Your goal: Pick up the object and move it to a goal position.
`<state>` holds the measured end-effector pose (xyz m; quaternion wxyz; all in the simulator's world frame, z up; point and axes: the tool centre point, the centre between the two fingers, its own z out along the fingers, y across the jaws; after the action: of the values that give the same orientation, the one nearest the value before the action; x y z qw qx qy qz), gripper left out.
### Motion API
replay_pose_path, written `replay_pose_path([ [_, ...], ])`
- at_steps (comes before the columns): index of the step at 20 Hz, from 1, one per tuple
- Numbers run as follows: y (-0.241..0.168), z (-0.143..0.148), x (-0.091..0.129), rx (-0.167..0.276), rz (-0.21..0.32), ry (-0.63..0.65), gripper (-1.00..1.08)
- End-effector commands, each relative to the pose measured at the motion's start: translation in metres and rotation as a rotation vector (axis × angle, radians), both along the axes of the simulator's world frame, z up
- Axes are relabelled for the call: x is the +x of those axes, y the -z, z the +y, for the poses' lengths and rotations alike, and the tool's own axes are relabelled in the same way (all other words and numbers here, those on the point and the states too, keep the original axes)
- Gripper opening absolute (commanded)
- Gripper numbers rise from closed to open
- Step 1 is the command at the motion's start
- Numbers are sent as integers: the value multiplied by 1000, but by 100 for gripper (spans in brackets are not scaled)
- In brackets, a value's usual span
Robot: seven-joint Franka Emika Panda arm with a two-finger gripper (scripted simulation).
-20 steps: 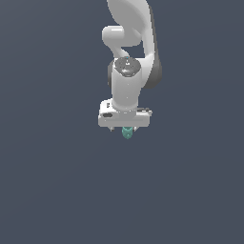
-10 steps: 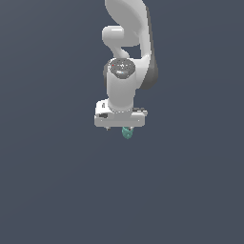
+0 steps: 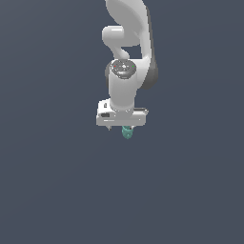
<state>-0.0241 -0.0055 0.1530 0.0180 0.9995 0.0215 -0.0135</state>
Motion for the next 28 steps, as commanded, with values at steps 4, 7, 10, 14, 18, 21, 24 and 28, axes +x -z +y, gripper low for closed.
replay_pose_path([
  [4,13,11,-17,11,-7,-12,100],
  [7,22,18,-31,19,-12,-21,100],
  [10,30,25,-44,26,-17,-29,100],
  [14,38,31,-58,32,-22,-37,100],
  [18,42,35,-66,36,-25,-41,100],
  [21,44,35,-69,37,-25,-42,100],
  [24,44,35,-68,37,-25,-42,100],
  [28,51,35,-69,37,-25,-42,100],
])
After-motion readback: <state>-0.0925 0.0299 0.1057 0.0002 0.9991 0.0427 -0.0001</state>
